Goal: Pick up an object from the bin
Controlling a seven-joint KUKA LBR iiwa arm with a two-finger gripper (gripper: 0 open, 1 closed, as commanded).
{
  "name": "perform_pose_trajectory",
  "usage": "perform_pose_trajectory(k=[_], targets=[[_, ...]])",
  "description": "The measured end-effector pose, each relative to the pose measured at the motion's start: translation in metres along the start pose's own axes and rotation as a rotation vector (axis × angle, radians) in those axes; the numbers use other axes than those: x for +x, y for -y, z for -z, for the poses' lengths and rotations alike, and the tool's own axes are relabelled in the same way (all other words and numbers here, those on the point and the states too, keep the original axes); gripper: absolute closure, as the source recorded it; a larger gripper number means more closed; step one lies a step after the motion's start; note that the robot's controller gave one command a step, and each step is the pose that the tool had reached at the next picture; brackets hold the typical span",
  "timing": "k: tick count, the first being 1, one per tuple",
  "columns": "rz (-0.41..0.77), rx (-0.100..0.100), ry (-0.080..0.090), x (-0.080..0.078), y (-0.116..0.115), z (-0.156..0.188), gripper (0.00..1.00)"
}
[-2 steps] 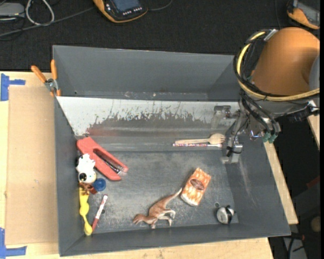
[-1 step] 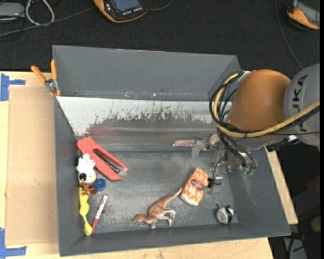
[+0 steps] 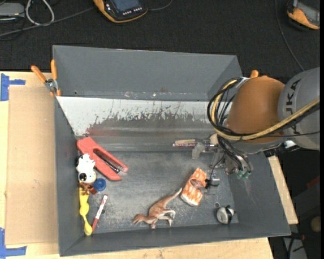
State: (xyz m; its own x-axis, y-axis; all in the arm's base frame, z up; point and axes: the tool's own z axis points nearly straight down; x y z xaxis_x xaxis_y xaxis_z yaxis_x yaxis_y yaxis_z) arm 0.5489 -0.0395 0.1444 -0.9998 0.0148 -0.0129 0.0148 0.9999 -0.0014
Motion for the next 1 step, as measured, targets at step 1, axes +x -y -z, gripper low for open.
perform_pose_trajectory(k=[1], targets=[[0.389, -0.009, -0.017, 0.0638, 0.0176, -0.0647, 0.0]])
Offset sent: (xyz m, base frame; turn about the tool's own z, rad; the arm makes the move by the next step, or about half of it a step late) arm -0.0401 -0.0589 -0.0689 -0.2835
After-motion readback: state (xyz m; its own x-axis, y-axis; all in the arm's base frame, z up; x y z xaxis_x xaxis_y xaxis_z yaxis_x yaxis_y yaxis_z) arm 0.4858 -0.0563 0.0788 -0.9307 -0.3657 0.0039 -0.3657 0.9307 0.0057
